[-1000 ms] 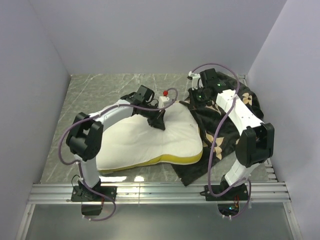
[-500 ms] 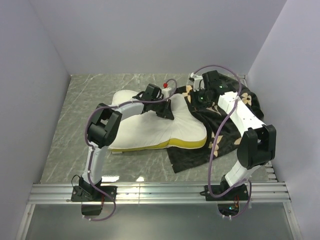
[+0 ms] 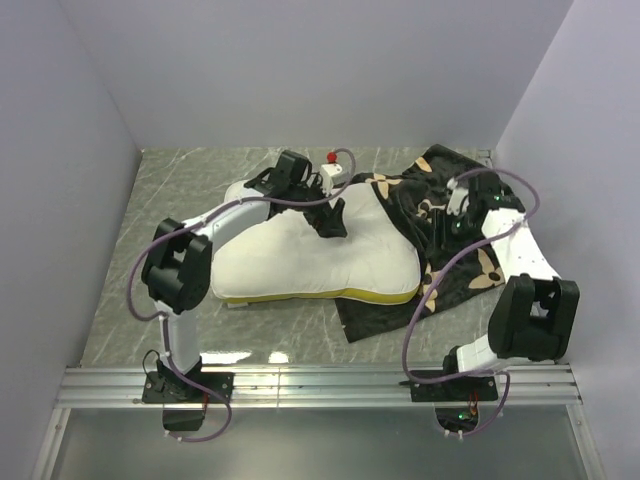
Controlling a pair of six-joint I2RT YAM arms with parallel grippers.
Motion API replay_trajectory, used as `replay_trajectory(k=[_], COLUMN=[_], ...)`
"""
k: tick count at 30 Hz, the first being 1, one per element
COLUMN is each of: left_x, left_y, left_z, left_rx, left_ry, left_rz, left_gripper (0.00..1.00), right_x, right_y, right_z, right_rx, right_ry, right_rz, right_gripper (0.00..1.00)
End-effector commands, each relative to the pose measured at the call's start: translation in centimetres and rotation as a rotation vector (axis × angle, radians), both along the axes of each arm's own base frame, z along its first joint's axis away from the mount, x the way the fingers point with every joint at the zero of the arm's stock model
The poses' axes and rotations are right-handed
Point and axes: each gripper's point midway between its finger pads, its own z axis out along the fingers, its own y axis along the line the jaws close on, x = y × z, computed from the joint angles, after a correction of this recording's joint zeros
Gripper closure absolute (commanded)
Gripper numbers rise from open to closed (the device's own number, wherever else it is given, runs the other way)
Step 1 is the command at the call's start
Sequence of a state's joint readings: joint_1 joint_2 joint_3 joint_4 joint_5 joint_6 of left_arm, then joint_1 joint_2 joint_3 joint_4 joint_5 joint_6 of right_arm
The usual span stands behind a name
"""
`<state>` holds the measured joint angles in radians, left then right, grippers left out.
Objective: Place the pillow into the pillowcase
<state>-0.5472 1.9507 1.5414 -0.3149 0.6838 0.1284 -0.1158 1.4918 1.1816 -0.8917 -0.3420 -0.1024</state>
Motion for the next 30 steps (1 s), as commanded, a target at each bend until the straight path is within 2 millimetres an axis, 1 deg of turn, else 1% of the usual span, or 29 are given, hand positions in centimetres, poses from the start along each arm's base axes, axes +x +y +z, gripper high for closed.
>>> replay_trajectory(k=[1,2,3,4,5,6,7,8,9,10,11,13,16,18,19,20,21,22,23,24,25,26,28,29,30], left_x=[-4.5,-5.1,-5.3,-5.9,-6.2,-6.2,-6.7,-7.1,-6.9,-7.2,-7.2,-7.3,-7.2,-7.2,-7.6,-7.7,-8.0,-8.9,-9.2,-9.4,-10.3,-10.6,-11.3,-11.0,-10.8], left_y=[-1.9,-2.3,-3.0,-3.7,-4.1,-4.7,-5.3,-5.6,-5.8,-6.2,-6.5,-6.9,-7.2,-7.5,-7.7,-8.0,-8.3,-8.8,-9.2,-9.8,-10.4,-10.8,-11.8,-11.9,-11.9], left_z=[2.2,2.0,2.4,2.4,1.9,1.9,1.8,1.6,1.4,1.3,1.1,0.1,-1.2,-2.1,-2.2,-2.5,-2.6,-2.9,-3.0,-2.6,-3.4,-4.1,-5.0,-6.3,-7.1], left_rx=[0.02,0.012,-0.014,-0.03,-0.026,-0.035,-0.041,-0.045,-0.047,-0.058,-0.058,-0.048,-0.033,-0.023,-0.03,-0.03,-0.033,-0.028,-0.03,-0.046,-0.026,-0.014,0.004,0.028,0.048], left_ry=[-0.165,-0.163,-0.188,-0.184,-0.187,-0.206,-0.209,-0.205,-0.21,-0.215,-0.215,-0.204,-0.183,-0.16,-0.147,-0.146,-0.149,-0.156,-0.172,-0.208,-0.229,-0.235,-0.247,-0.241,-0.229], left_rz=[-0.241,-0.259,-0.27,-0.281,-0.281,-0.284,-0.298,-0.304,-0.297,-0.301,-0.301,-0.29,-0.278,-0.277,-0.285,-0.289,-0.299,-0.315,-0.321,-0.321,-0.331,-0.337,-0.346,-0.328,-0.308], left_gripper=[0.02,0.02,0.02,0.01,0.01,0.01,0.01,0.01,0.01,0.01,0.01,0.01,0.01,0.01,0.01,0.01,0.01,0.01,0.01,0.01,0.01,0.01,0.01,0.01,0.01], right_x=[-2.5,-2.3,-1.6,-1.3,-1.0,-0.1,0.2,0.5,0.8,1.3,1.4,2.4,2.7,2.5,2.4,2.5,2.2,1.9,1.8,1.2,0.9,0.7,-0.2,-0.4,-0.8], right_y=[0.7,0.8,1.0,1.0,0.9,0.5,0.3,0.1,0.0,0.2,0.3,0.6,1.1,1.9,2.1,2.3,2.4,2.4,2.5,2.6,2.7,2.9,3.2,3.3,3.5], right_z=[-2.2,-2.9,-3.3,-3.8,-4.7,-5.1,-5.7,-6.5,-6.9,-6.8,-7.2,-7.2,-8.0,-8.9,-8.9,-8.7,-8.3,-8.0,-6.7,-6.1,-5.5,-4.4,-3.6,-3.0,-2.8], right_rx=[0.003,0.01,0.019,0.025,0.025,0.005,-0.008,-0.017,-0.013,-0.003,0.006,-0.004,-0.015,0.003,0.016,0.031,0.035,0.041,0.048,0.062,0.065,0.073,0.091,0.094,0.104], right_ry=[0.049,0.058,0.044,0.046,0.063,0.044,0.046,0.055,0.061,0.065,0.083,0.063,0.092,0.128,0.134,0.129,0.128,0.128,0.097,0.098,0.088,0.063,0.066,0.053,0.061], right_rz=[0.028,0.021,0.005,-0.004,-0.011,-0.031,-0.041,-0.05,-0.066,-0.06,-0.063,-0.066,-0.047,-0.029,-0.023,-0.02,-0.014,-0.011,-0.003,0.006,0.009,0.015,0.021,0.021,0.03], right_gripper=[0.48,0.5,0.52,0.55,0.55,0.56,0.57,0.57,0.58,0.6,0.6,0.61,0.6,0.6,0.79,0.92,1.0,1.0,1.0,1.0,1.0,1.0,1.0,1.0,1.0])
